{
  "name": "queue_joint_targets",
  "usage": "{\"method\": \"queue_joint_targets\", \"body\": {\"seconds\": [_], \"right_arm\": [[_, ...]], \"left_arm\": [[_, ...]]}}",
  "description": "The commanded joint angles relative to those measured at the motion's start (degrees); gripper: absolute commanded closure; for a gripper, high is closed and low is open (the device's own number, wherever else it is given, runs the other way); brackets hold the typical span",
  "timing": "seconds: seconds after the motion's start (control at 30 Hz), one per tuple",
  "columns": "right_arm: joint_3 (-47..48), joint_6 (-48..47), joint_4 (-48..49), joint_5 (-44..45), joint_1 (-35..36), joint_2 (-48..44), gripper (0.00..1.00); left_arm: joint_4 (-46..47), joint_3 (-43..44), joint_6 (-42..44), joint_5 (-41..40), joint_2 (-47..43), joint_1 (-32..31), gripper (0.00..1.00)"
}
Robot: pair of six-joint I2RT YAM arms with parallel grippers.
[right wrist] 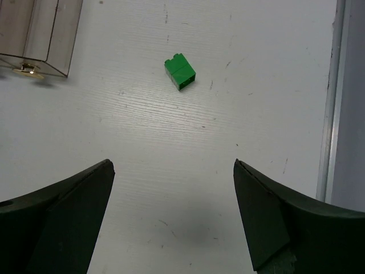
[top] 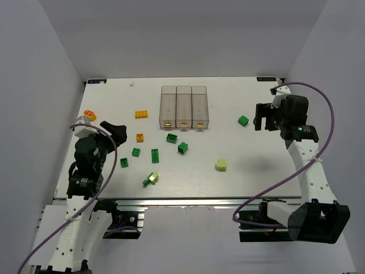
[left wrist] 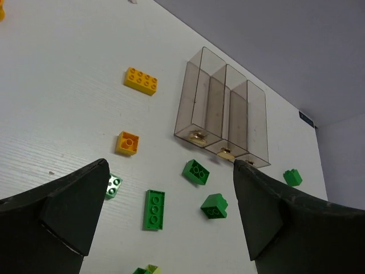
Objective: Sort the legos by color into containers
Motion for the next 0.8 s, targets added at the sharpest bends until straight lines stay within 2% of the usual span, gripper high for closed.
{"method": "queue_joint_targets", "body": {"seconds": [0.0, 0.07, 0.1, 0.13, 0.23, 0.27, 0.37, 0.4, 0.47, 0.5, 0.57, 0.6, 0.63, 0.67, 0.7, 0.73, 0.77], "right_arm": [[2.4, -1.0, -0.4, -0.8, 0.0, -0.4, 0.10], [2.7, -4.5, -1.6, -6.7, 0.0, -1.0, 0.10], [2.9, -9.9, -2.5, -9.9, 0.0, -1.4, 0.11], [2.9, -13.8, -3.5, -17.7, 0.0, -1.8, 0.11], [1.2, -29.6, -8.9, -32.3, 0.3, -4.2, 0.11], [0.3, -32.3, -9.4, -34.1, 0.7, -5.7, 0.10], [-3.5, -41.3, -10.0, -40.9, 1.2, -8.1, 0.11], [-4.5, -40.9, -9.2, -42.0, 1.3, -8.5, 0.11], [-5.9, -42.0, -9.6, -45.4, 1.5, -7.6, 0.14], [-5.8, -42.2, -10.5, -46.1, 2.8, -6.6, 0.28], [-5.4, -36.9, -8.5, -43.9, 5.7, -2.9, 0.49], [-5.1, -35.4, -7.7, -42.8, 6.7, -1.5, 0.67], [-4.7, -34.7, -7.0, -40.7, 7.7, -0.1, 0.73], [-3.6, -32.4, -6.3, -39.3, 9.8, 2.7, 0.72], [-3.0, -31.3, -5.5, -38.0, 10.8, 4.0, 0.65], [-2.3, -30.2, -4.6, -36.1, 11.5, 5.5, 0.54], [-1.5, -29.2, -3.8, -35.3, 13.0, 8.0, 0.46]], "left_arm": [[-1.0, -0.3, -1.6, 3.3, -0.5, 0.1, 0.02], [-0.9, -0.5, -2.3, 4.0, -0.3, 0.1, 0.02], [-0.8, -0.5, -2.5, 4.2, -0.2, 0.1, 0.02], [-0.6, -0.6, -2.7, 4.6, 0.4, 0.1, 0.02], [-0.4, -0.6, -3.5, 5.4, 2.0, 0.1, 0.09], [-0.3, -0.7, -3.8, 7.2, 2.4, 0.1, 0.11], [0.1, -0.9, -4.7, 8.2, 4.3, 0.1, 0.26], [0.1, -0.9, -5.3, 8.1, 4.9, 0.1, 0.45], [-0.7, -0.5, -6.0, 7.3, 7.3, 0.1, 0.73], [-2.5, 0.3, -6.7, 5.4, 8.4, 0.1, 0.98], [-4.2, 1.7, -7.0, 2.4, 11.4, 0.1, 1.00], [-5.2, 3.0, -6.9, 1.4, 12.3, 0.1, 1.00], [-5.7, 3.8, -6.8, -0.4, 13.3, 0.1, 1.00], [-6.5, 4.7, -6.5, -1.5, 14.6, 0.4, 1.00], [-8.4, 5.9, -6.1, -2.3, 17.6, 0.6, 0.96], [-9.3, 8.7, -5.7, -2.9, 19.5, 1.0, 0.66], [-10.2, 10.1, -5.0, -3.0, 21.6, 1.9, 0.55]]}}
